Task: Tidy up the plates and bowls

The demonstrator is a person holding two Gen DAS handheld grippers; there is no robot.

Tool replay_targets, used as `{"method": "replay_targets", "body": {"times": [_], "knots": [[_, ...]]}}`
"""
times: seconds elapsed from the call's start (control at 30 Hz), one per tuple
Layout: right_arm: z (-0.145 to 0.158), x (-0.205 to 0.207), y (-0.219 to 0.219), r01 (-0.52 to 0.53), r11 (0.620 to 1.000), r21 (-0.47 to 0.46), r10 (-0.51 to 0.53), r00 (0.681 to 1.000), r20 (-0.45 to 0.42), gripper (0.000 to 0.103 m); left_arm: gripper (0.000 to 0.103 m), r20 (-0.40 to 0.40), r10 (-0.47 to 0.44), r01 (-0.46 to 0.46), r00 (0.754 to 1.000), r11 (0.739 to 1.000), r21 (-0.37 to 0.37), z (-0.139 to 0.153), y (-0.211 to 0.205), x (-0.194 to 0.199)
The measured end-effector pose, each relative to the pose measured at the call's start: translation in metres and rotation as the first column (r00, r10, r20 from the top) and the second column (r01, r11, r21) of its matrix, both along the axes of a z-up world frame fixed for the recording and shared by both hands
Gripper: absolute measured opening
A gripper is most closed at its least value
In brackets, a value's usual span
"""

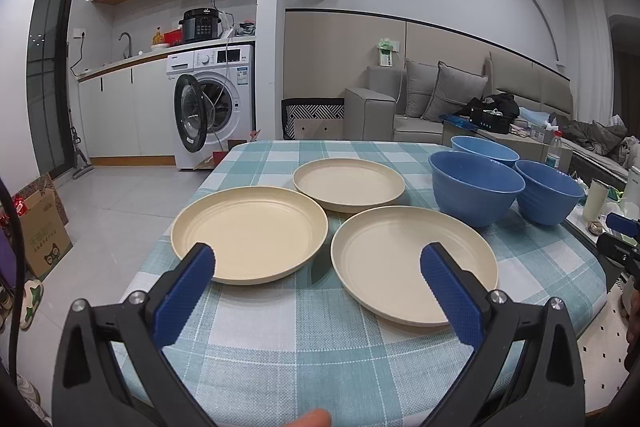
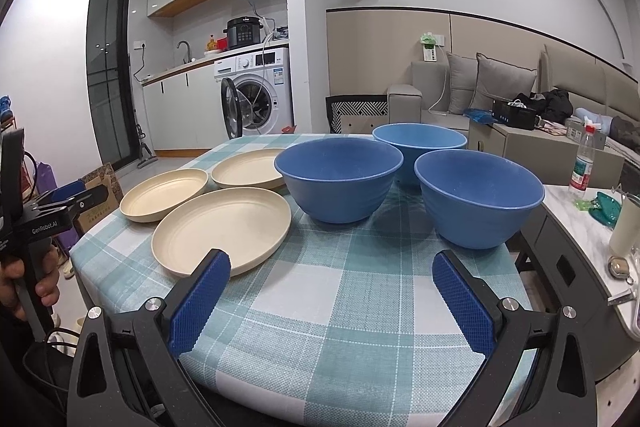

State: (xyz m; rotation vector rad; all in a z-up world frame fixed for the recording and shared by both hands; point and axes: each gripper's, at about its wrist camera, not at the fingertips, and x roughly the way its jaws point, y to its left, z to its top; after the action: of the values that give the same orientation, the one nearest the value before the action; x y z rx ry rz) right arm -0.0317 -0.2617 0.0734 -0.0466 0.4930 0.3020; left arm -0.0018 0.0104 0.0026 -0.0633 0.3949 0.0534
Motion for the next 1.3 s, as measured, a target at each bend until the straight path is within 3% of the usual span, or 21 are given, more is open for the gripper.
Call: {"method": "replay_targets", "body": {"times": [1.3], "knots": [[0.033,0.009,-0.003,-0.021,1.000,0.012,0.020,0.999,0.037,0.103,0.103,0.004,0.006,-0.006,1.000,1.000,0.024,0.016,0.007,0.006]]}}
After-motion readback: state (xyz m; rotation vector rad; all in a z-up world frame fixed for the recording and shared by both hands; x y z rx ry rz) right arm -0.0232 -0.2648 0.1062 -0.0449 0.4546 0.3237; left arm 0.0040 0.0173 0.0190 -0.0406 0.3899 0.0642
